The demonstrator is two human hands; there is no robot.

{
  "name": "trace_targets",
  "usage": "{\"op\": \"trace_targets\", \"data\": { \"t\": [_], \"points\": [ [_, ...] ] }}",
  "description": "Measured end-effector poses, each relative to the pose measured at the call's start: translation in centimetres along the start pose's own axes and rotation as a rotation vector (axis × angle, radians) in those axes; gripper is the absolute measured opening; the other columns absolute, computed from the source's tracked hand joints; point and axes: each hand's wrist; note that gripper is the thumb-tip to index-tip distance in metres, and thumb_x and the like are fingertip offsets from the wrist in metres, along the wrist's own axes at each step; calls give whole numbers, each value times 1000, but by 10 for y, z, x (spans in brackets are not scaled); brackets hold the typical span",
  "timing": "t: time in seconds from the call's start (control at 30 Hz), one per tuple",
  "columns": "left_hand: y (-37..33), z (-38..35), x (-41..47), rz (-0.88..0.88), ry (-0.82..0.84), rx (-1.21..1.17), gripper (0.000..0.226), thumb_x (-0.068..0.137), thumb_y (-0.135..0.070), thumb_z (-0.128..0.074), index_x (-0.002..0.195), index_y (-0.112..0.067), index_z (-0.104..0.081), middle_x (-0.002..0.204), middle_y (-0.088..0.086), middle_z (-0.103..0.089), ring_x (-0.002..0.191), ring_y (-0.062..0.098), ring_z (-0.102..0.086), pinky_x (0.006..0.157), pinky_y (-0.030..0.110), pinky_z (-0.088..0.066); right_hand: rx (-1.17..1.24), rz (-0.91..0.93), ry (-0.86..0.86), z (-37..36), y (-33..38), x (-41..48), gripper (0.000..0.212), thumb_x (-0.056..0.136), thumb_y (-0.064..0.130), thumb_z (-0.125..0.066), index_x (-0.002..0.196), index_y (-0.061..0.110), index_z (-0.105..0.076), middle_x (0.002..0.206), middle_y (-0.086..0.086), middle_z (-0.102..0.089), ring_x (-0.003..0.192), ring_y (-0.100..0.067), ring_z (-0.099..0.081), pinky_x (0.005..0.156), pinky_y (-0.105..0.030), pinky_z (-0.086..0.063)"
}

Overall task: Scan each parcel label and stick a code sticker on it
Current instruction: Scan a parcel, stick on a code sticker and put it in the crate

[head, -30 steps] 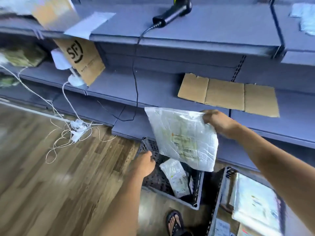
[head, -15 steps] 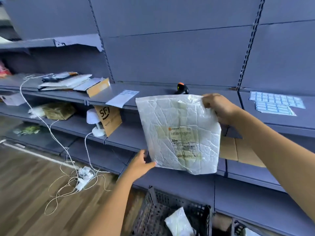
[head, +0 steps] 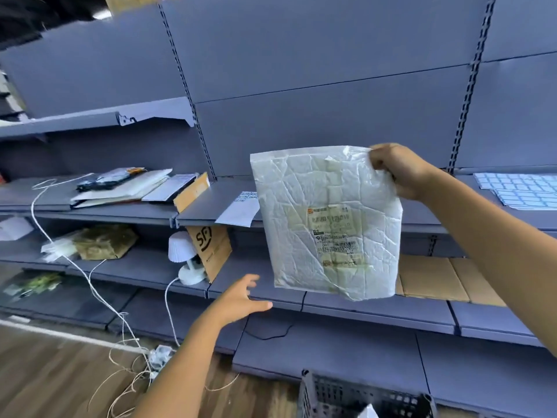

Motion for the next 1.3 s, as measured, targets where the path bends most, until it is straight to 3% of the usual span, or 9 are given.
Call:
{"op": "trace_targets", "data": {
  "t": [0.23, 0.47, 0.63, 0.77, 0.83, 0.9, 1.03, 1.17, 1.3],
  "points": [
    [-29, 34, 55, -166, -56, -80, 69, 77, -34, -76, 136, -29, -40, 134, -6, -46, 117, 10, -47, 90, 26, -40, -5, 20, -16, -16, 18, 46, 19, 56, 5, -42, 62, 19, -31, 64, -2, -25, 57, -19, -20, 55, -31, -16],
    [-41, 60, 97, -192, -73, -121, 63, 73, -39, -77, 124, -42, -40, 127, -14, -48, 115, 7, -48, 90, 26, -42, -81, 81, -8, -25, 45, 96, 28, 72, -3, -36, 57, 19, -27, 53, 4, -25, 50, -15, -18, 48, -25, -16],
    [-57, 86, 127, -237, -64, -248, 54, 78, -31, -76, 120, -35, -42, 118, -19, -52, 108, -2, -50, 79, 14, -41, -27, 125, 38, -38, 59, 131, 19, 61, 5, -42, 63, 20, -30, 63, -2, -24, 58, -19, -17, 60, -38, -10],
    [-69, 114, 167, -314, -24, -484, 41, 78, -14, -76, 105, -31, -50, 104, -11, -64, 94, -1, -61, 69, 11, -48, 27, 138, -10, -48, 65, 176, 30, 76, -3, -34, 60, 20, -23, 52, 5, -24, 45, -11, -20, 46, -21, -18],
    [-72, 128, 186, -340, 5, -581, 52, 65, -24, -85, 107, -22, -55, 97, -3, -68, 77, -2, -66, 54, 12, -47, 72, 141, -21, -55, 66, 195, 31, 79, -4, -32, 59, 18, -25, 51, 5, -26, 42, -10, -25, 44, -18, -23],
    [-71, 143, 210, -346, 40, -637, 77, 40, -44, -92, 105, -16, -61, 92, -3, -72, 81, 3, -68, 61, 18, -50, 113, 132, -32, -61, 63, 218, 26, 76, 0, -35, 60, 19, -26, 55, 3, -27, 47, -12, -27, 47, -21, -25],
    [-74, 167, 256, -337, 140, -639, 31, 66, -12, -83, 92, -13, -65, 82, 1, -74, 76, 12, -69, 46, 17, -47, 137, 108, -91, -69, 60, 256, 17, 63, 6, -42, 62, 18, -30, 60, -1, -28, 52, -15, -29, 52, -25, -28],
    [-79, 173, 296, -359, 149, -607, 47, 49, -33, -84, 89, -15, -67, 83, 7, -71, 77, 24, -56, 33, 15, -26, 124, 58, -215, -68, 56, 284, 20, 73, 3, -41, 58, 16, -36, 54, 0, -35, 48, -16, -36, 51, -24, -33],
    [-77, 177, 332, -327, 234, -610, 28, 62, -22, -85, 83, -12, -70, 85, 10, -68, 67, 21, -61, 37, 14, -36, -5, 93, -379, -63, 46, 305, 27, 74, 1, -43, 56, 19, -35, 55, 1, -31, 51, -16, -28, 51, -26, -22]
  ]
}}
Point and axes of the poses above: each hand's wrist, its own x-axis towards the middle knuckle, its own z-axis out of the back of the hand, y = z × x
